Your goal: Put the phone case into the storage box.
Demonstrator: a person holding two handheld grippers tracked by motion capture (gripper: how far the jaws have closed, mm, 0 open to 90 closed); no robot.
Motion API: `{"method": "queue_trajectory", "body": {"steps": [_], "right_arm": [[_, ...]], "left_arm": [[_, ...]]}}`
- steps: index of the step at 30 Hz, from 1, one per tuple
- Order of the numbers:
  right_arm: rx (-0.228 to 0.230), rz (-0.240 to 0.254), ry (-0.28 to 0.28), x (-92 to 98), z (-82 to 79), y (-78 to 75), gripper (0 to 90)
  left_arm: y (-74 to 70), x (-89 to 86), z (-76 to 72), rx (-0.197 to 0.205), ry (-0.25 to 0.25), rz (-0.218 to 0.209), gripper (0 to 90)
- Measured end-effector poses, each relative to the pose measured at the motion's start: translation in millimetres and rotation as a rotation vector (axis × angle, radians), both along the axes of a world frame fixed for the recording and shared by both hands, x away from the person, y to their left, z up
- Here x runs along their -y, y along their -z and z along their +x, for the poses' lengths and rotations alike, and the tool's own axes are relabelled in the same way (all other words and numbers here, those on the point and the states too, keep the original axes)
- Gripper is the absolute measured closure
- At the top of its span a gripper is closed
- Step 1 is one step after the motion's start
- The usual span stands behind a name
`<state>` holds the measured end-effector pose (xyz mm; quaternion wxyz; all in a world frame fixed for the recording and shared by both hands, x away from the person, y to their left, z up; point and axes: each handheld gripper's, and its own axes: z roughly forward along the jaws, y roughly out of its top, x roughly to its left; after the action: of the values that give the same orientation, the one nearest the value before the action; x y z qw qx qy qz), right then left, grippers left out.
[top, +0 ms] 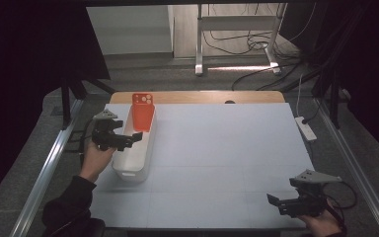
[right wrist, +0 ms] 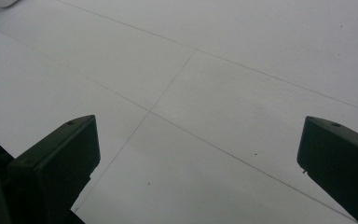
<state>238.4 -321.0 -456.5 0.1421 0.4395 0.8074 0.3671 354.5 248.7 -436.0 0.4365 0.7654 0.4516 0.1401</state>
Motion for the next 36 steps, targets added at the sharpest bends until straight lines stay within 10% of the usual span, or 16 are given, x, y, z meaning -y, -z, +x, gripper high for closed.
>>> {"method": "queue_trajectory", "body": {"steps": [36], "right_arm": [[-0.002, -0.003, -0.017, -0.7, -0.2, -0.1, 0.0]], "left_arm": [[6.5, 12.9, -47.0, 0.018, 0.028, -0.002, 0.0]]}}
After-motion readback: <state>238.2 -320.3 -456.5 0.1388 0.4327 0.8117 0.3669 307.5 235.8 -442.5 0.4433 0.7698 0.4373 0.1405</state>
